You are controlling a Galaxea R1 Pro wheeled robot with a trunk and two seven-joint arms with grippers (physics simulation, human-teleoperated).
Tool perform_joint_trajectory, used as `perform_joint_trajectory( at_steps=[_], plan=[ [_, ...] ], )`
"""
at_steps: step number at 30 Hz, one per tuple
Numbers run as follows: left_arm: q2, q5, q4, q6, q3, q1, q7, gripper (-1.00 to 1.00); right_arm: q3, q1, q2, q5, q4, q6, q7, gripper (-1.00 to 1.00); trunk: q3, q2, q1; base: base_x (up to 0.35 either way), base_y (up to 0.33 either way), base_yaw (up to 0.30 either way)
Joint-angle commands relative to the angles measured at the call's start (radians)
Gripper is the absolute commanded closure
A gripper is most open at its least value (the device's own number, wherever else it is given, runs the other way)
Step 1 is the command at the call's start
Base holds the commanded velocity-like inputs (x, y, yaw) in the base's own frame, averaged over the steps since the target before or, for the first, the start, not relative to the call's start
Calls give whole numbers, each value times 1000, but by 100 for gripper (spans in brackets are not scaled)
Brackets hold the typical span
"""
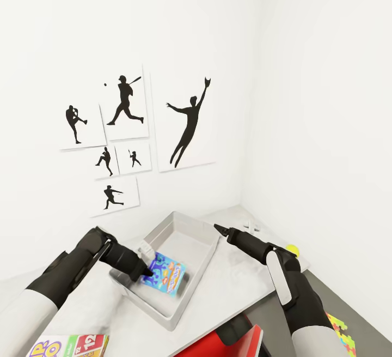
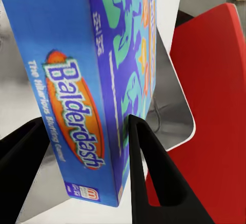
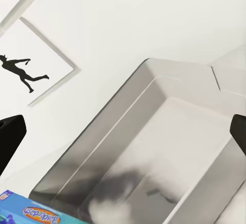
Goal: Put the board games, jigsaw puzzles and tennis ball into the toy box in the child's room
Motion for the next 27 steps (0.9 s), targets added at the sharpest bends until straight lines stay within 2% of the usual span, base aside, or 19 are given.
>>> perform_joint_trajectory(
  at_steps=[1, 2, 9, 11, 16, 27],
  plan=[
    [0, -19, -6, 7, 0, -1, -9, 100, -3, 0, 1, -5, 0, 8, 2, -100, -1, -1, 0, 0, 0, 0],
    [0, -27, -8, 7, 0, -1, -9, 100, -3, 0, 1, -5, 0, 8, 2, -100, -1, -1, 0, 0, 0, 0],
    [-25, -176, -14, 13, 3, -1, -12, 100, -3, 0, 1, -5, 0, 8, 2, -100, -1, -1, 0, 0, 0, 0],
    [-29, -191, -14, 13, 3, -1, -12, 100, -3, 0, 1, -5, 0, 8, 2, -100, -1, -1, 0, 0, 0, 0],
    [-36, -205, -15, 14, 2, -1, -13, 100, -3, 0, 1, -5, 0, 8, 2, -100, -1, -1, 0, 0, 0, 0],
    [-40, -208, -15, 14, 0, -1, -13, 100, -3, 0, 1, -5, 0, 8, 2, -100, -1, -1, 0, 0, 0, 0]
  ],
)
